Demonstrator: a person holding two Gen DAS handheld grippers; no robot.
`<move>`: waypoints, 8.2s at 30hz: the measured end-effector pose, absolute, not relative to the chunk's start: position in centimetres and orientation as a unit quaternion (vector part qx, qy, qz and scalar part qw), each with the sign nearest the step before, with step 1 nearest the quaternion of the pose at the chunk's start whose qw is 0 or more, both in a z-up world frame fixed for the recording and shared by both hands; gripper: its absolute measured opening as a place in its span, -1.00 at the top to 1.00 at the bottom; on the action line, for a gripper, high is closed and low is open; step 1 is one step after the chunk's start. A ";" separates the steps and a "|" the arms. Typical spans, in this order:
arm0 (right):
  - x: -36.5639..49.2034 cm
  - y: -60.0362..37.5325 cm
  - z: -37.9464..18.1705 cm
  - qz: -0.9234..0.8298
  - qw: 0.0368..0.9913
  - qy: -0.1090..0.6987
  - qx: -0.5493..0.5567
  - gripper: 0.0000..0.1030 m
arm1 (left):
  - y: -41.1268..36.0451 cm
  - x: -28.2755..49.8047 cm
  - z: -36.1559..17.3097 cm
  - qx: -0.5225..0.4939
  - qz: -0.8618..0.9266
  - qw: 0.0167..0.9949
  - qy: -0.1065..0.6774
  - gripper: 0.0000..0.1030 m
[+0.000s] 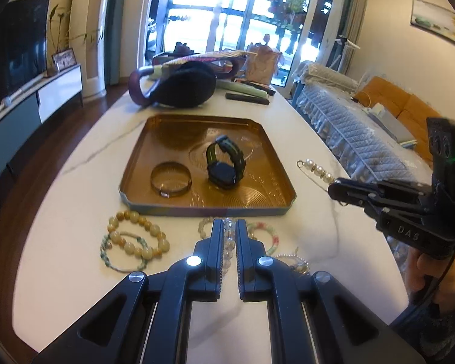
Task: Organize jewelry
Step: 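Grasp the pearl safety pin with the right tool while the left grasps the crystal bracelet, then lower the pearl pin and crystal bracelet into the tray and open both tools, then grasp the yellow bead bracelet with the left tool while the right grasps the gold chain bracelet, then carry both bracelets into the tray and open both tools, then move the left tool to the green bead bangle while the right approaches the pastel bead bracelet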
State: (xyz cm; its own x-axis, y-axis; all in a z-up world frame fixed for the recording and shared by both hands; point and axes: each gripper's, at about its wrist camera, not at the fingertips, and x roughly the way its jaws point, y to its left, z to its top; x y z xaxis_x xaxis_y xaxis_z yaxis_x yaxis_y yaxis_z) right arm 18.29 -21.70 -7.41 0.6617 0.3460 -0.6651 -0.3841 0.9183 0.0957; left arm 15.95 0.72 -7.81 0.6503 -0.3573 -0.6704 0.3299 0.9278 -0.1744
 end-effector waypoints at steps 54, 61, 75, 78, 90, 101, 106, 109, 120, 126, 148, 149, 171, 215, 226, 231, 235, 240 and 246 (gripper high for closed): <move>31.0 -22.0 -12.7 0.172 0.905 0.390 0.024 -0.25 | 2.2 31.7 -12.5 0.014 -0.101 0.900 0.423 -0.54; 27.1 -22.1 -11.0 0.185 0.910 0.370 0.031 -0.25 | 3.7 24.9 -10.1 0.013 -0.098 0.927 0.361 -0.73; 20.3 -20.1 -13.5 0.232 0.873 0.427 0.034 0.13 | 9.7 21.2 -13.3 -0.010 -0.070 0.915 0.396 -0.68; 18.9 -19.5 -15.1 0.230 0.862 0.452 0.012 0.42 | 9.8 21.1 -13.6 -0.023 -0.082 0.909 0.407 -0.52; 18.3 -17.7 -15.5 0.217 0.871 0.431 -0.090 0.92 | 8.6 24.2 -16.0 -0.005 -0.069 0.895 0.440 -0.13; 18.8 -19.2 -10.8 0.219 0.897 0.380 -0.050 0.92 | 9.0 24.7 -15.2 -0.021 -0.089 0.892 0.442 0.74; 18.9 -19.5 -10.1 0.221 0.899 0.375 -0.041 0.92 | 9.1 23.0 -13.0 -0.032 -0.104 0.904 0.413 0.75; 18.9 -19.8 -9.8 0.220 0.901 0.372 -0.036 0.92 | 9.3 22.4 -11.7 -0.044 -0.111 0.910 0.398 0.74; 18.8 -20.7 -8.2 0.211 0.911 0.353 -0.020 0.92 | 7.6 21.2 -8.6 -0.056 -0.137 0.916 0.374 0.74; 18.9 -20.6 -6.9 0.211 0.919 0.333 -0.021 0.92 | 6.3 21.1 -7.5 -0.046 -0.140 0.916 0.373 0.75; 21.8 -20.0 -3.8 0.220 0.933 0.285 -0.014 0.92 | 3.4 22.9 -2.8 -0.035 -0.165 0.943 0.286 0.74; 22.2 -19.9 -4.0 0.221 0.931 0.289 -0.011 0.92 | 3.2 23.2 -3.0 -0.032 -0.167 0.942 0.288 0.74; 27.6 -19.1 -15.6 0.189 0.874 0.446 -0.033 0.91 | 4.5 31.7 -14.6 -0.067 -0.123 0.871 0.470 0.74; 20.9 -16.5 -15.4 0.230 0.864 0.447 -0.042 0.09 | 7.3 21.5 -16.8 0.033 -0.081 0.888 0.452 -0.80; 21.1 -14.4 -15.4 0.231 0.864 0.431 -0.118 0.87 | 5.3 21.2 -16.0 0.057 -0.127 0.885 0.444 0.76; 21.2 -15.2 -15.2 0.230 0.865 0.434 -0.105 0.89 | 5.2 20.5 -15.7 0.040 -0.142 0.882 0.447 0.76; 20.9 -16.0 -14.3 0.230 0.870 0.425 -0.099 0.89 | 4.9 20.0 -14.9 0.032 -0.145 0.889 0.434 0.76; 20.0 -16.9 -12.5 0.228 0.881 0.404 -0.094 0.89 | 4.6 19.6 -13.6 0.013 -0.155 0.893 0.423 1.00; 19.3 -17.3 -11.7 0.228 0.885 0.395 -0.094 0.89 | 4.1 19.1 -12.9 0.019 -0.162 0.894 0.418 0.99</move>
